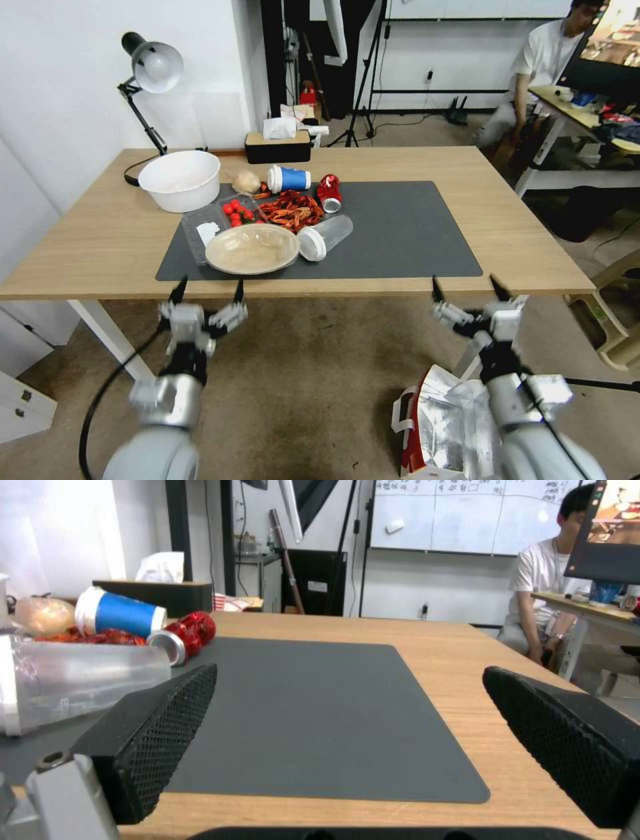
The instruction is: Pick up the food delivery bag from the floor and place it on the table.
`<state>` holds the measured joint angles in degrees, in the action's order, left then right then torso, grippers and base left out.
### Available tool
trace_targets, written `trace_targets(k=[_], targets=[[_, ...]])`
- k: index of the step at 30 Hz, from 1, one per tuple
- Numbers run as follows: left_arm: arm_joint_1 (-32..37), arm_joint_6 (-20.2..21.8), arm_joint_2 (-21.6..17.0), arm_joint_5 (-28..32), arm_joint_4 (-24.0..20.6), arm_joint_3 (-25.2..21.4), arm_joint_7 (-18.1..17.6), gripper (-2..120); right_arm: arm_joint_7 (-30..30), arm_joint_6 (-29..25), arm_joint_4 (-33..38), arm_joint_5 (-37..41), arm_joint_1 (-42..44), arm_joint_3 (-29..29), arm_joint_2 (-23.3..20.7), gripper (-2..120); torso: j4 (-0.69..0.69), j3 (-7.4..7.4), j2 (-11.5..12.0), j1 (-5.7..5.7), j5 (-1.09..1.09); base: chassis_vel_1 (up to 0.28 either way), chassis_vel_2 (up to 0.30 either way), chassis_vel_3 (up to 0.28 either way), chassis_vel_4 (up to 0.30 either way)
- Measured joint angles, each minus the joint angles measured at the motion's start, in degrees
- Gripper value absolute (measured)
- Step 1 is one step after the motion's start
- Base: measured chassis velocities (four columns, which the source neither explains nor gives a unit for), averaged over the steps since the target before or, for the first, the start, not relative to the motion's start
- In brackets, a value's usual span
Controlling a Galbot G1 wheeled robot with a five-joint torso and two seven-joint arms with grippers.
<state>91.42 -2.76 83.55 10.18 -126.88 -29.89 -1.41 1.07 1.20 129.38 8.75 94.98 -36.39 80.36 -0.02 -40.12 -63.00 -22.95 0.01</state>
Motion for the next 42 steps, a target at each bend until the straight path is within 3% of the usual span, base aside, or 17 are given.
trace_targets(k=[16,42], targets=[[1.6,-1.3,0.4,-3.0,0.9,-0.5,1.7,100,1.1,-0.6,-1.0,1.6,-0.3,-0.5,-0.2,100,0.02,0.05,0.0,0.06,-0.01,0.0,0.0,0.0,0.0],[4.2,-1.3,0.5,-3.5,-0.4,-0.2,2.3,100,1.6,-1.7,-2.1,2.1,-0.2,-0.6,0.6,100,0.02,4.38,7.8,3.46,-0.01,0.0,0.0,0.0,0.0]])
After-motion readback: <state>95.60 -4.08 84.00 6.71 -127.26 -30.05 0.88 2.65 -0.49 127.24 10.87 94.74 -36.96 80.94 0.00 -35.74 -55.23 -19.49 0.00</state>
